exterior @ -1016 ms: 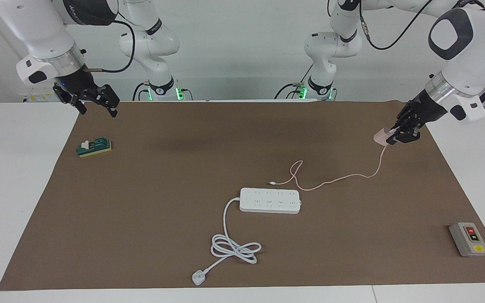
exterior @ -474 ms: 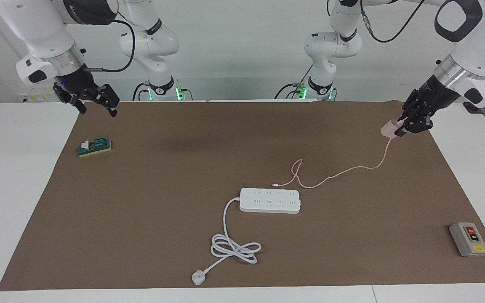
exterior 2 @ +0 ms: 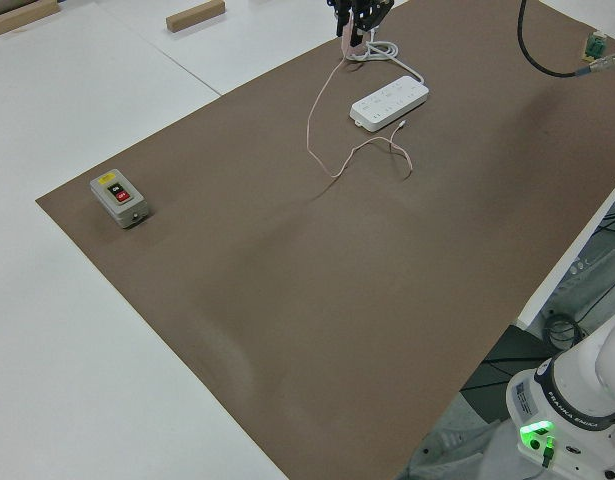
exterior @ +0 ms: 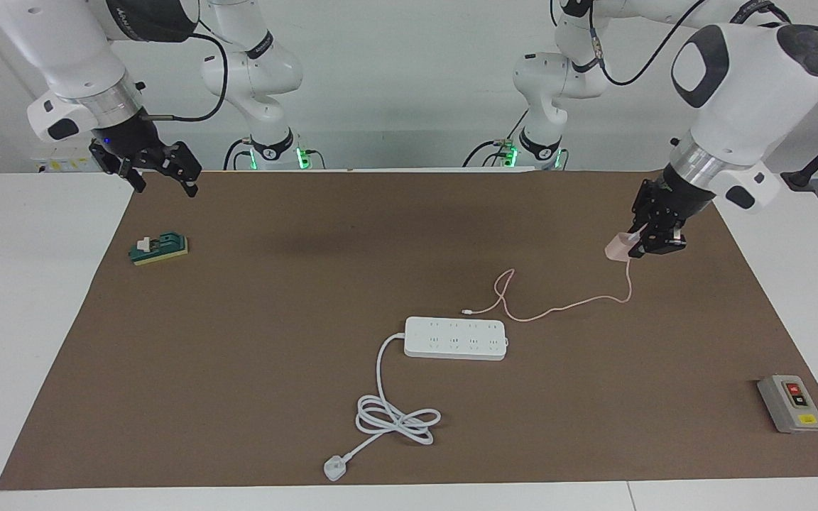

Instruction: Plug charger into power strip

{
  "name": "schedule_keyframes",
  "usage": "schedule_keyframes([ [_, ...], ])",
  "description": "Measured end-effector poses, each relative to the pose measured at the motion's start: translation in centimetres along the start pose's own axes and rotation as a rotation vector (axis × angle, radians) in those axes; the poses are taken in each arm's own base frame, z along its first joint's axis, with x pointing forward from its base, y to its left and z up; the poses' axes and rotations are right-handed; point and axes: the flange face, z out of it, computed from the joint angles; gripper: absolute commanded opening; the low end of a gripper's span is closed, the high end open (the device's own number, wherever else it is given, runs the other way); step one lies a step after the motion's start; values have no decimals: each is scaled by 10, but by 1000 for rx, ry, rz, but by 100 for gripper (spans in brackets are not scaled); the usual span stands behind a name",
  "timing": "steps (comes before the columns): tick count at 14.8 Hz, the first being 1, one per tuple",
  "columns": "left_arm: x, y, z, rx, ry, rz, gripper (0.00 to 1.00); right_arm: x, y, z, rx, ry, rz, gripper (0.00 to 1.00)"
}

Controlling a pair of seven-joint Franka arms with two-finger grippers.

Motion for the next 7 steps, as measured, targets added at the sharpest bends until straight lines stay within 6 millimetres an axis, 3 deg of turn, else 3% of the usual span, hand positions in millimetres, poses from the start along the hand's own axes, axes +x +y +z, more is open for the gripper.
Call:
schedule_keyframes([
  [4,-46,22,73,16,52,-10,0,0,0,0,0,0,0,100],
  [7,-53,27,112,12,58,-9,0,0,0,0,0,0,0,100],
])
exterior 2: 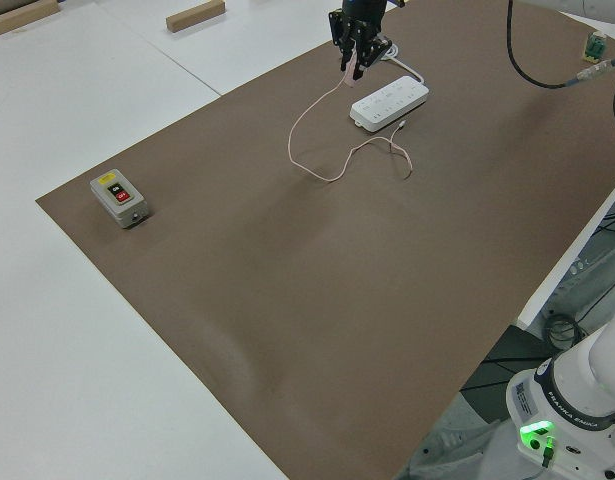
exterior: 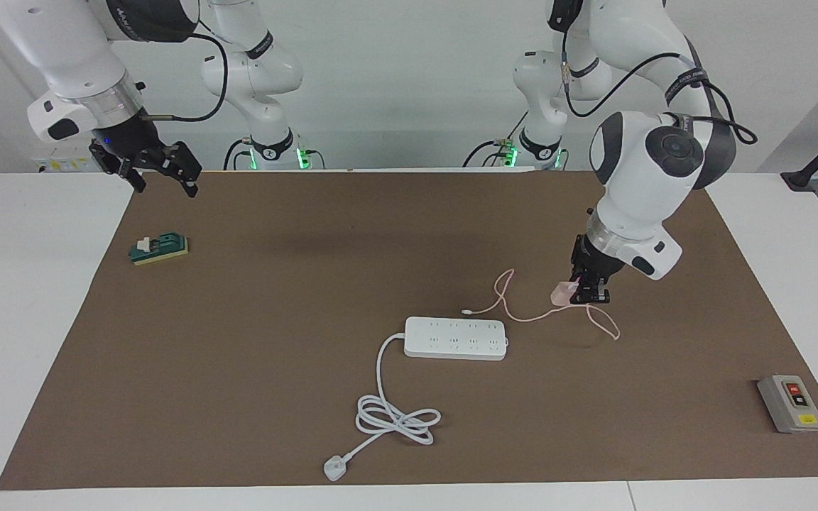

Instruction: Plug charger into power strip

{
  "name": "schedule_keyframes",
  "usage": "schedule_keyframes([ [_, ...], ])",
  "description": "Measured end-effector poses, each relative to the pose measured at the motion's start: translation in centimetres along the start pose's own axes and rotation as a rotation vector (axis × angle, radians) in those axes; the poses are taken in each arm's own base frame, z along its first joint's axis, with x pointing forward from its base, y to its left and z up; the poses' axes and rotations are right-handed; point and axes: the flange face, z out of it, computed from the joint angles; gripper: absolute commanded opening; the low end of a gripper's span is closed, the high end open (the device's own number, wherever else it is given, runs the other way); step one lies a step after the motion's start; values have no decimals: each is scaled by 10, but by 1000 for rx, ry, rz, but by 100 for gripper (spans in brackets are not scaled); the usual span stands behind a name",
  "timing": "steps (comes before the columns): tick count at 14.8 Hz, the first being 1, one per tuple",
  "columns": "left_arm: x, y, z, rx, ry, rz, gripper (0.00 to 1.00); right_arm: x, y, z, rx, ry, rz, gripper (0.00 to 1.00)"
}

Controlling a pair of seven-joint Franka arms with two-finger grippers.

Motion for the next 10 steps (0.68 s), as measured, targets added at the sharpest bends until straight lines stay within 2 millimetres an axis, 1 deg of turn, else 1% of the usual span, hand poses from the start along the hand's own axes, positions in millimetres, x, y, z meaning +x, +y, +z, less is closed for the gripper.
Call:
schedule_keyframes([
  [3,4,-2,21,-9,1,-19,0,0,0,0,0,0,0,100],
  [5,1,-10,31,-36,-4,-35,0,0,0,0,0,0,0,100],
  [8,-10,-28,31,-49,-12,-53,0,0,0,0,0,0,0,100],
  [10,-19,-33,33,-46,-4,-65,0,0,0,0,0,0,0,100],
])
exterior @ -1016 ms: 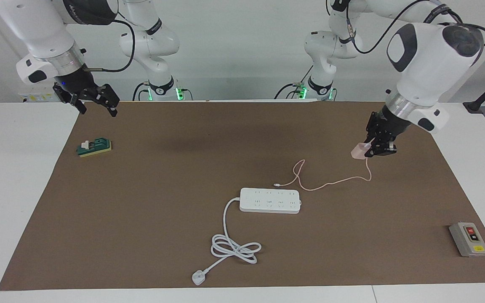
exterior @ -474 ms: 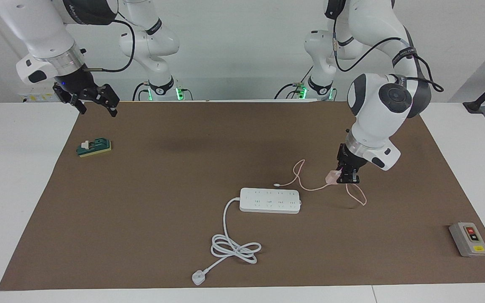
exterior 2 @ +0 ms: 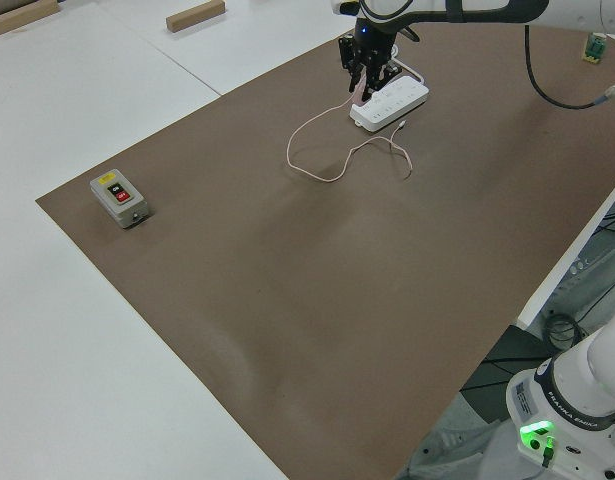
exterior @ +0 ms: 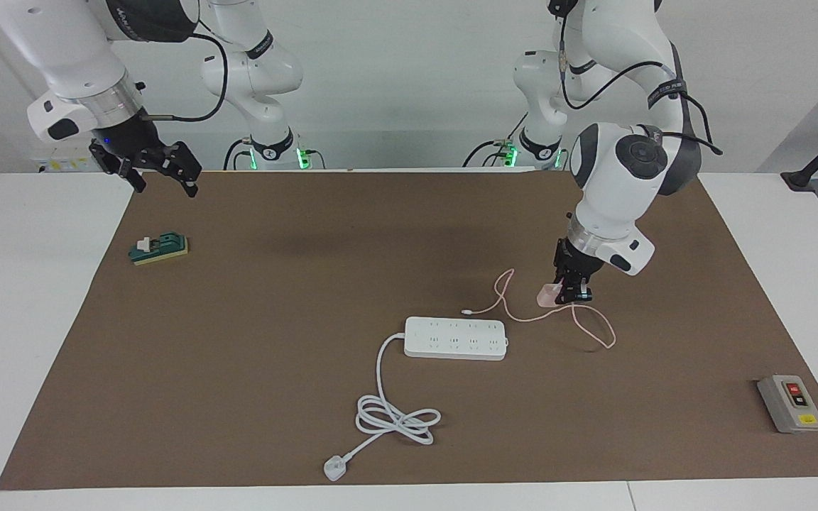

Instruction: Plug charger into power strip

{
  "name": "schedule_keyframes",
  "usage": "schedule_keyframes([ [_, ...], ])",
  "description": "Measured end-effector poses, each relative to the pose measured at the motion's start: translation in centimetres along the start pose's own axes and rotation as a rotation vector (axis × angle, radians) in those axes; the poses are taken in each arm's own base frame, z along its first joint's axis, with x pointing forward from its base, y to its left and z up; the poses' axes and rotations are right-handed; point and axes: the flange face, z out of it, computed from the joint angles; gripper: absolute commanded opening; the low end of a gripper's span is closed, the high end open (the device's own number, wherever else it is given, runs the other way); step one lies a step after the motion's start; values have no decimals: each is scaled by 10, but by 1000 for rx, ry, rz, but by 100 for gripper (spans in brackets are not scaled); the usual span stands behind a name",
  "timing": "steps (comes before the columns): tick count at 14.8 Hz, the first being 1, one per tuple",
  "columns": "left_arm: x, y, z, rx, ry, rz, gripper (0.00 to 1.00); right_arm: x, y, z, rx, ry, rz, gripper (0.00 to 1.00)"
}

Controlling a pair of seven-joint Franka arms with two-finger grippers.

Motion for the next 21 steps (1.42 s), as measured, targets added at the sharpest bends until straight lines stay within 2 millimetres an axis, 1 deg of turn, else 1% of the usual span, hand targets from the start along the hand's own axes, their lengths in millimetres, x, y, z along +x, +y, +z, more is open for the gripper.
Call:
schedule_keyframes([
  [4,-39,-8,22,11,59,2,0,0,-1,0,0,0,-2,100],
  [5,-45,-8,28,18,65,10,0,0,-1,0,0,0,-3,100],
  [7,-45,-8,35,24,83,20,0,0,-1,0,0,0,-2,100],
  [9,-46,-8,35,16,108,40,0,0,-1,0,0,0,-2,100],
  [12,-59,-9,28,0,110,66,0,0,-1,0,0,0,-2,100],
  [15,-77,-15,31,4,111,99,0,0,-1,0,0,0,-3,100],
  [19,-88,-19,34,7,111,116,0,0,-1,0,0,0,-2,100],
  [21,-96,-22,35,9,112,131,0,0,-1,0,0,0,-2,100],
])
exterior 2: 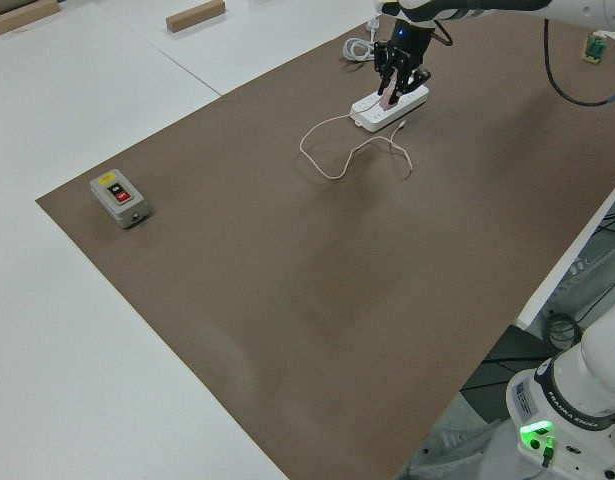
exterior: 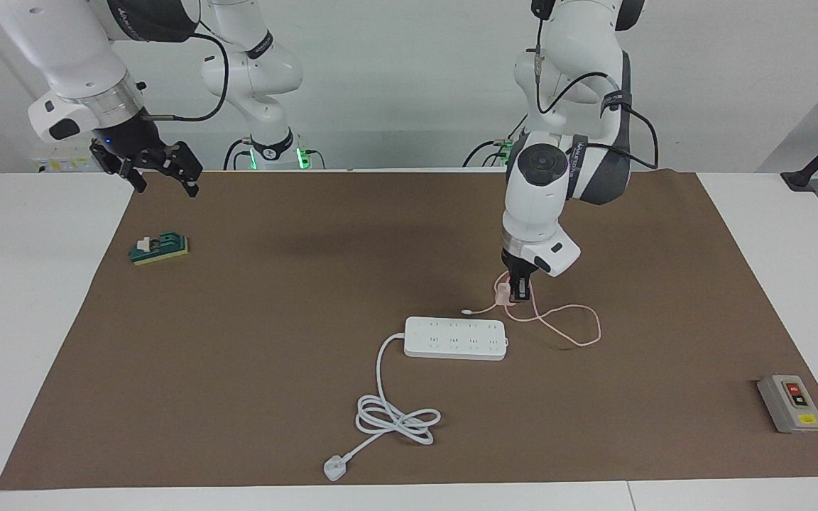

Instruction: Plug charger into power strip

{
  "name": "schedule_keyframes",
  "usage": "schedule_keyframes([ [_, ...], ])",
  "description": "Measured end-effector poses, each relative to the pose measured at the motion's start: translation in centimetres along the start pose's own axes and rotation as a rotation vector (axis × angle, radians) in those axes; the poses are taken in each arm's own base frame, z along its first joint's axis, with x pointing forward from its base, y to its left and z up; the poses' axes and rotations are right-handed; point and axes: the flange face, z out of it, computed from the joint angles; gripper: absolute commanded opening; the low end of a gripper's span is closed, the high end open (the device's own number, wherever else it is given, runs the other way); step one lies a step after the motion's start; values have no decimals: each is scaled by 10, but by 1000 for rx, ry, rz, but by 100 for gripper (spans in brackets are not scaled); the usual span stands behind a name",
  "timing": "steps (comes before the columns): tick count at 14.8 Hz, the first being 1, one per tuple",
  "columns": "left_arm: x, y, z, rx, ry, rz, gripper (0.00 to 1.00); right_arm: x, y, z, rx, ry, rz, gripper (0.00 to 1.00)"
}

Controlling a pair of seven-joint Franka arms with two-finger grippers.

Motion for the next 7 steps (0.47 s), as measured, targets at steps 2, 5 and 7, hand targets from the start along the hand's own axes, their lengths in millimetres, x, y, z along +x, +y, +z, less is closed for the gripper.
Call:
schedule_keyframes([
  [2,-6,1,5,5,2,9,0,0,0,0,0,0,0,100],
  [5,-5,9,14,9,8,17,0,0,0,0,0,0,0,100],
  [7,0,13,18,10,11,20,0,0,0,0,0,0,-5,100],
])
